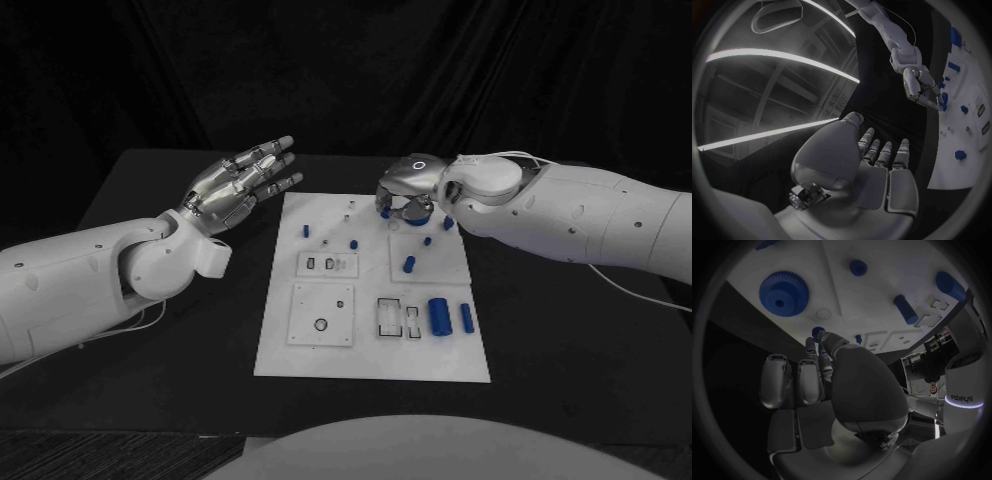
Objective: Assemble the parts on the task board
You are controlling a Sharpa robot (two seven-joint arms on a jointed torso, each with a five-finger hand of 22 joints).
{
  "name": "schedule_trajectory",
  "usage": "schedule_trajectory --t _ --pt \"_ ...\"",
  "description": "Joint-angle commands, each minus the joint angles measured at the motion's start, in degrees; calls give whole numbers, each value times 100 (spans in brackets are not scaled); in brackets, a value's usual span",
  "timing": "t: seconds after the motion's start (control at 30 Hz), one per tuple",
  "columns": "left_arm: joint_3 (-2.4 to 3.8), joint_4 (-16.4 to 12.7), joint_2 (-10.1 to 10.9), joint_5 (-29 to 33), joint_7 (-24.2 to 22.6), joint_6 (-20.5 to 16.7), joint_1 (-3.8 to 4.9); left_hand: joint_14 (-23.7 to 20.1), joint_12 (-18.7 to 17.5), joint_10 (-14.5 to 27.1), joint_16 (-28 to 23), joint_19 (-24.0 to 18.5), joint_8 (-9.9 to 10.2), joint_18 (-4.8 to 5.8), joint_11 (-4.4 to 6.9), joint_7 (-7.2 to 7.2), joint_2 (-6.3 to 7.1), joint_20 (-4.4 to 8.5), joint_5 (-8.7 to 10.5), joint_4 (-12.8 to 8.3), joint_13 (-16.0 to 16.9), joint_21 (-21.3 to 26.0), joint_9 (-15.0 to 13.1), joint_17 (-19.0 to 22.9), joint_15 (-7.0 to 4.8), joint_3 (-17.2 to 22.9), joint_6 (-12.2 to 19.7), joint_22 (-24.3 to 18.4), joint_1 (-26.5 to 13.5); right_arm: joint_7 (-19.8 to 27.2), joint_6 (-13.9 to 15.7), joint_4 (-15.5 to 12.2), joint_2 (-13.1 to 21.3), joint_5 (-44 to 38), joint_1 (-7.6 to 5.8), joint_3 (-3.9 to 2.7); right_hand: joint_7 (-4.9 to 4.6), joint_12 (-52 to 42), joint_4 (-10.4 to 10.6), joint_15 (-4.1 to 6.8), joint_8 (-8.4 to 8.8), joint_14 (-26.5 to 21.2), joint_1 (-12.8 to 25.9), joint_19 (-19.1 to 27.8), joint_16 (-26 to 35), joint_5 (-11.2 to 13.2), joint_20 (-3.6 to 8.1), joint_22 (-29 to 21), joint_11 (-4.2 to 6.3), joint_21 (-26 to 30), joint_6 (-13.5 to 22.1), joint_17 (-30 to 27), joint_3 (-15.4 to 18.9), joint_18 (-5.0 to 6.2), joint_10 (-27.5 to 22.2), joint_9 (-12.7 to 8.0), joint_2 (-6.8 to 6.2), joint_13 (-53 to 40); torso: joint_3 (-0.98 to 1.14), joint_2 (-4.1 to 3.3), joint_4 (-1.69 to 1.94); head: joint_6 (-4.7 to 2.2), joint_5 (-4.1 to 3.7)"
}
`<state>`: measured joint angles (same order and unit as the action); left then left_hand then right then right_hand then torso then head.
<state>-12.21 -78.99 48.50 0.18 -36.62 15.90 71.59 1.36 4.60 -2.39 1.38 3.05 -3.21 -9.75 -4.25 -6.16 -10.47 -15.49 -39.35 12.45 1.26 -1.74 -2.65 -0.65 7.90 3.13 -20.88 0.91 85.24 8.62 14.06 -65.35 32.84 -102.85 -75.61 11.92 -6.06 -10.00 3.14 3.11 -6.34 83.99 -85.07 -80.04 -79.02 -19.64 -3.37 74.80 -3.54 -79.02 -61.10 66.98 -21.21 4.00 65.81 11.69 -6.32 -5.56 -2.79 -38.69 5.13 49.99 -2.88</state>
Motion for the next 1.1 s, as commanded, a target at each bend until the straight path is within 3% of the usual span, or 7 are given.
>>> schedule_trajectory --t 0.03,0.4,0.7,0.8,1.1 --pt "6 -21 0 8 -48 -121 8 -18 44 -11 8 -14 -29 -59 -88 -20 3 -45 -48 -26 9 20 -5 3 -51 41 -58 7 41 78 266 -34 -40 67 -78 -7 -12 -7 -11 -39 -37 63 -16 -43 -25 41 -20 15 61 -30 -41 12 -16 -1 119 7 -11 -1 -5 -1 -3 1 11" --pt "6 -90 31 8 -51 -227 10 -37 66 -15 -7 -24 -36 -59 -113 -39 2 -32 -67 -41 11 27 -7 10 -140 79 -82 4 37 100 207 115 -307 72 -240 -7 -11 -6 -10 -41 -39 66 -12 -47 -29 52 -22 24 63 -35 -53 23 -17 -4 132 11 -6 0 -4 1 10 1 39" --pt "6 -132 42 8 -75 -274 11 -38 66 -13 -7 -23 -37 -59 -113 -40 5 -27 -74 -45 10 27 -6 10 -154 86 -78 4 36 186 174 596 -657 72 -257 -8 7 27 -8 -40 -18 62 -2 -50 -30 36 -25 40 70 -42 -30 29 -26 -6 111 7 -2 16 -16 -4 20 1 56" --pt "6 -139 40 8 -79 -274 11 -38 66 -13 -7 -23 -37 -59 -113 -40 5 -27 -74 -45 10 27 -6 10 -154 86 -78 4 36 209 162 771 -781 72 -257 -8 11 34 -8 -39 -14 62 2 -48 -31 34 -25 40 73 -40 -26 32 -26 -6 107 7 -4 19 -12 -21 43 1 40" --pt "6 -154 47 9 -78 -276 12 -37 62 -9 -5 -21 -36 -59 -109 -38 8 -26 -79 -48 9 26 -6 9 -154 89 -74 5 37 179 81 1020 -936 72 -249 -8 25 81 -11 -34 21 55 13 -45 -32 33 -23 55 81 -43 16 41 -36 -8 73 -1 -8 39 -43 -87 133 1 -58"
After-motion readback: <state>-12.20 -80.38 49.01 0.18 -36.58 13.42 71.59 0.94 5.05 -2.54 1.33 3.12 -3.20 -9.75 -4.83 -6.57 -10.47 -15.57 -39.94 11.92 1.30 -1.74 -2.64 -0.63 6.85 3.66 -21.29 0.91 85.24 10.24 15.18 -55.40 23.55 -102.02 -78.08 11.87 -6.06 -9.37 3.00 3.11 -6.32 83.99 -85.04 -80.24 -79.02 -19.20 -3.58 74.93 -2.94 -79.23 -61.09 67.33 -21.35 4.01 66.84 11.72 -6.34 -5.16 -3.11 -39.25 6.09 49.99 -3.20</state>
